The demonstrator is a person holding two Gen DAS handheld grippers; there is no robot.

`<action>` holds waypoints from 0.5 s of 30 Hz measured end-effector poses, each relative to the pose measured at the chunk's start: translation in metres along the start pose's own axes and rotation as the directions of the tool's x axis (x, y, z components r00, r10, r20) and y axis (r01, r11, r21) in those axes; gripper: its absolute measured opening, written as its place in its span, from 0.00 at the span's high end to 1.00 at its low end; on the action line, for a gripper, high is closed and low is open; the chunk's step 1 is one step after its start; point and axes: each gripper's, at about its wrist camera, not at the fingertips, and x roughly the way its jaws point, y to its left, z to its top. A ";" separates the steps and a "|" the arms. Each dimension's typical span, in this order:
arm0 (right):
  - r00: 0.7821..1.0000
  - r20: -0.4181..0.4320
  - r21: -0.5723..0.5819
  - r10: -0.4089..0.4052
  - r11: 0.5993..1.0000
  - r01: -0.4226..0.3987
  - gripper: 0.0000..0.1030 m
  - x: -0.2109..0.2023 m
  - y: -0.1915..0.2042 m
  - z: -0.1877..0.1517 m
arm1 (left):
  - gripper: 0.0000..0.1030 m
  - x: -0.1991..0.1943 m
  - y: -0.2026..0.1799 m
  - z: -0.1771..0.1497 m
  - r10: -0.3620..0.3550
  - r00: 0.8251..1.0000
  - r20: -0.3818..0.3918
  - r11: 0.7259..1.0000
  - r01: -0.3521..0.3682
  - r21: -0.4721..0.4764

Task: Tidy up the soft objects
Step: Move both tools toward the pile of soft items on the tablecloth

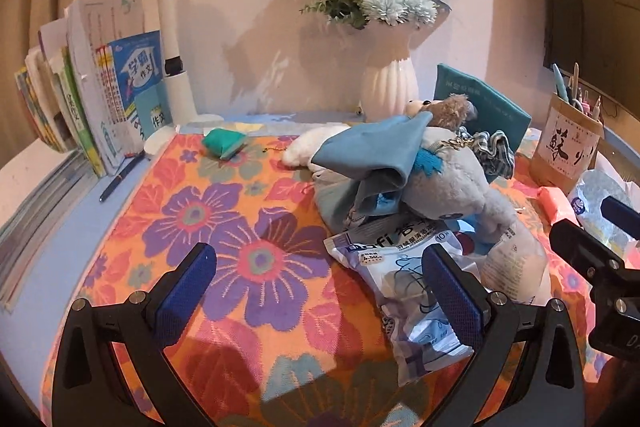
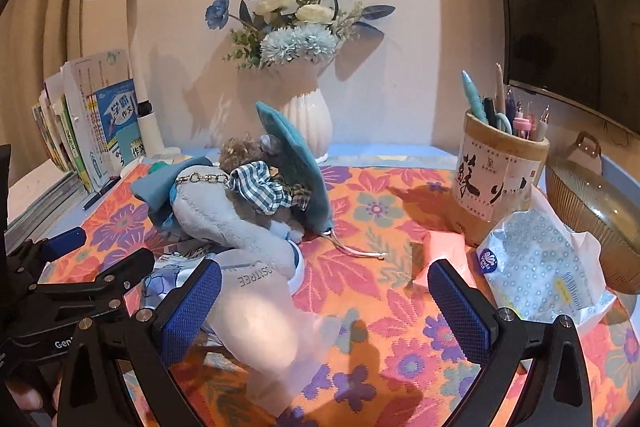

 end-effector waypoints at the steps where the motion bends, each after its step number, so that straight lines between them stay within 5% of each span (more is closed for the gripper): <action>1: 1.000 -0.006 0.004 0.000 1.000 0.000 0.00 0.002 -0.001 0.000 | 0.01 0.001 -0.001 0.001 0.002 1.000 -0.004 1.000 -0.002 -0.008; 15: 0.999 -0.017 -0.016 -0.029 0.999 0.029 0.00 0.007 0.000 0.000 | 0.01 -0.002 0.000 0.004 -0.015 1.000 0.000 1.000 0.015 -0.013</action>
